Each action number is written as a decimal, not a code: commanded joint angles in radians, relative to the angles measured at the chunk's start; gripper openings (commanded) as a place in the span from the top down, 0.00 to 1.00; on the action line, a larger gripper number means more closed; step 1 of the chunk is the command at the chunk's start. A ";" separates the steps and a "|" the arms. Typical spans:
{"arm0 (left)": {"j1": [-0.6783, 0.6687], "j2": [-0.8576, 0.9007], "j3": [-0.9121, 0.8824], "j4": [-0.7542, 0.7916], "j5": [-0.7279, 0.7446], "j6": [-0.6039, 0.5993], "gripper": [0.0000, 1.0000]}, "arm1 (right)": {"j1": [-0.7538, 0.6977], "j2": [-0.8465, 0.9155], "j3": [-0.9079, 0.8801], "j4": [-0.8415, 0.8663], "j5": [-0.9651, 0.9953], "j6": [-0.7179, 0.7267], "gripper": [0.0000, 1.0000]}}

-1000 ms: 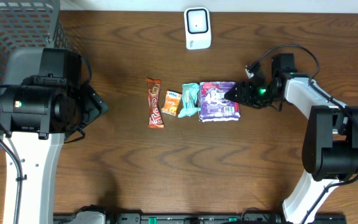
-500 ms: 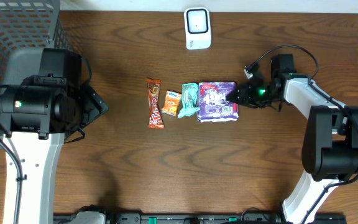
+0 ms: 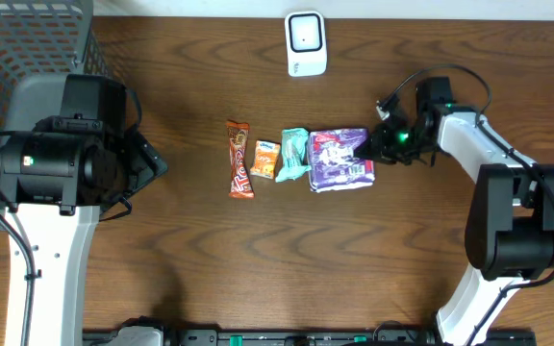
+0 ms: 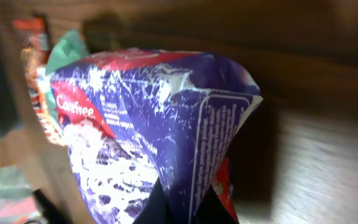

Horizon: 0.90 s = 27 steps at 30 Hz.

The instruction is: Scan the item barcode

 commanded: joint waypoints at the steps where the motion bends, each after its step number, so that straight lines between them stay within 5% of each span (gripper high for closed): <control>1: 0.005 -0.012 -0.001 -0.006 -0.013 -0.009 0.01 | 0.021 -0.080 0.097 -0.063 0.192 0.000 0.99; 12: 0.005 -0.012 -0.001 -0.006 -0.013 -0.009 0.01 | 0.075 -0.159 0.222 -0.291 0.707 0.002 0.99; 20: 0.005 -0.012 -0.001 -0.006 -0.013 -0.009 0.01 | 0.103 -0.163 0.267 -0.443 1.173 0.132 0.99; 27: 0.005 -0.012 -0.001 -0.006 -0.013 -0.009 0.01 | 0.124 -0.160 0.251 -0.425 1.284 0.180 0.99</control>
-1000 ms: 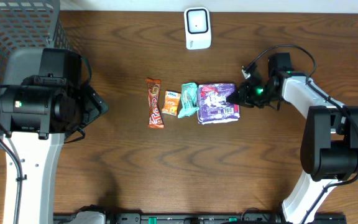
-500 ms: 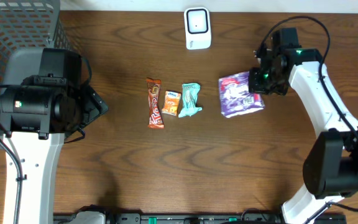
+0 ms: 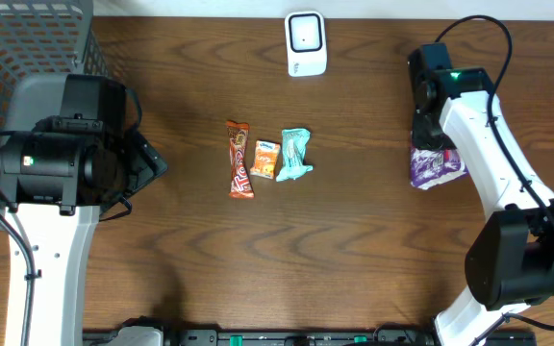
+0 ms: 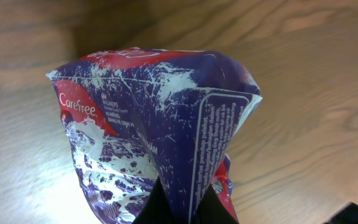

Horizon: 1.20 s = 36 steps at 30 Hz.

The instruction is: Scan the item barcode

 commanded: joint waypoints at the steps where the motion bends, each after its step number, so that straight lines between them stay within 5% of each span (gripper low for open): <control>1: 0.005 -0.012 -0.001 -0.006 -0.013 -0.009 0.01 | 0.013 -0.020 0.004 0.021 0.122 0.057 0.99; 18: 0.005 -0.012 -0.001 -0.006 -0.013 -0.009 0.01 | 0.184 -0.019 -0.148 0.177 0.127 0.018 0.98; 27: 0.005 -0.012 -0.001 -0.006 -0.013 -0.009 0.01 | 0.295 -0.019 -0.148 0.274 -0.169 0.018 0.27; 36: 0.005 -0.012 -0.001 -0.006 -0.013 -0.009 0.01 | 0.287 -0.020 -0.045 0.255 -0.357 0.018 0.02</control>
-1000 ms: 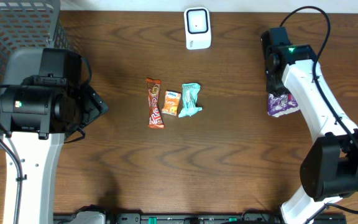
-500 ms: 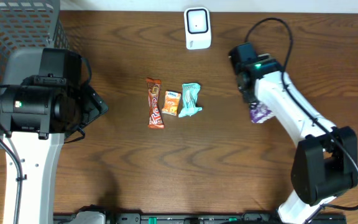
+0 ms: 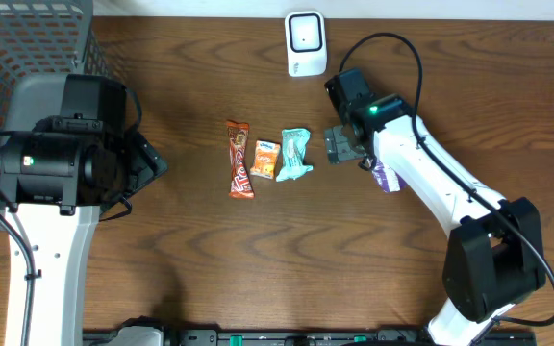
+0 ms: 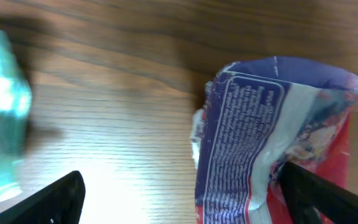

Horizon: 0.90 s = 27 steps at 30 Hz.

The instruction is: Scan the item barcode

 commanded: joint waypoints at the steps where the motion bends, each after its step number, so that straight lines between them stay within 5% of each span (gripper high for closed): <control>1: 0.005 -0.012 -0.001 -0.006 -0.012 -0.010 0.01 | -0.015 -0.019 0.088 -0.020 -0.121 0.008 0.01; 27: 0.005 -0.012 -0.001 -0.006 -0.012 -0.010 0.01 | -0.306 -0.019 0.179 -0.137 -0.338 -0.042 0.01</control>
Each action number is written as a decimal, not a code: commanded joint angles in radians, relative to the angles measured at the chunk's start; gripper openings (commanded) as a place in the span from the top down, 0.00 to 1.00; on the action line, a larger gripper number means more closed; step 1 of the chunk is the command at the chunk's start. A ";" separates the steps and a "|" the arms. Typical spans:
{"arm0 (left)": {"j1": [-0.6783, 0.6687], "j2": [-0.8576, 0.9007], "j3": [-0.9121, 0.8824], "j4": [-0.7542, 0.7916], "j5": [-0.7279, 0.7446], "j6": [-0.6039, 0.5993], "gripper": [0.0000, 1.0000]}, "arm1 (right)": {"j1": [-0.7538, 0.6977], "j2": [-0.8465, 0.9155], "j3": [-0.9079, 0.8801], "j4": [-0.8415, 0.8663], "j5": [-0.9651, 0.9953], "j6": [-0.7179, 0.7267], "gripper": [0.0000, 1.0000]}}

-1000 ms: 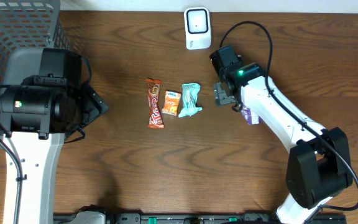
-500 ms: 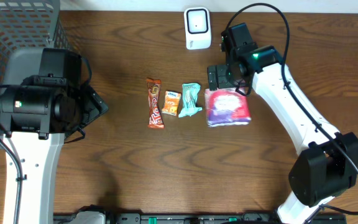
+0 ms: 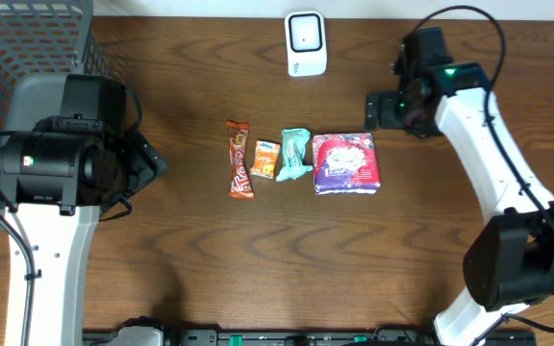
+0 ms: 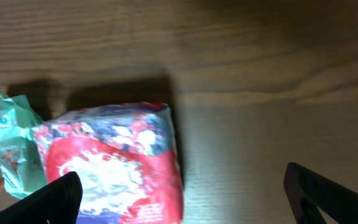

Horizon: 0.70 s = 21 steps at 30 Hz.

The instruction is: Scan the item barcode

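The purple and red packet (image 3: pixel 346 162) lies flat on the wooden table (image 3: pixel 258 259), red face up, just right of a teal packet (image 3: pixel 295 154). The right wrist view shows the purple and red packet (image 4: pixel 110 165) low and to the left. My right gripper (image 3: pixel 384 108) hovers behind and to the right of it, open (image 4: pixel 185 208) and holding nothing. Its dark fingertips (image 4: pixel 55 199) show at the frame's bottom corners. The white scanner (image 3: pixel 306 43) stands at the table's back edge. My left gripper (image 3: pixel 150 161) is at the far left, its jaws hidden by the arm.
An orange-red snack bar (image 3: pixel 240 159) and a small orange packet (image 3: pixel 265 159) lie left of the teal packet (image 4: pixel 14 146). A grey wire basket (image 3: pixel 27 58) fills the back left corner. The bulky left arm (image 3: pixel 61 159) stands beside it.
The right gripper, open then too, has moved from near the teal packet to the right and back. The packet, then under the arm, now lies flat beside the teal packet, red face up.
My right gripper was shut on the purple packet beside the teal one. Then it held the packet up at the right side of the table. Then it was open near the middle with the packet loose. Now the packet lies turned over. The left arm never moved.
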 commanded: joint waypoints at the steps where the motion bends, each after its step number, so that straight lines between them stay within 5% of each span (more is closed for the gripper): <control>1: 0.005 -0.012 -0.001 -0.006 -0.013 -0.009 0.01 | -0.029 -0.019 0.016 -0.015 -0.048 -0.028 0.01; 21: 0.005 -0.012 -0.001 -0.006 -0.013 -0.009 0.01 | -0.031 -0.019 0.016 -0.031 -0.048 -0.028 0.01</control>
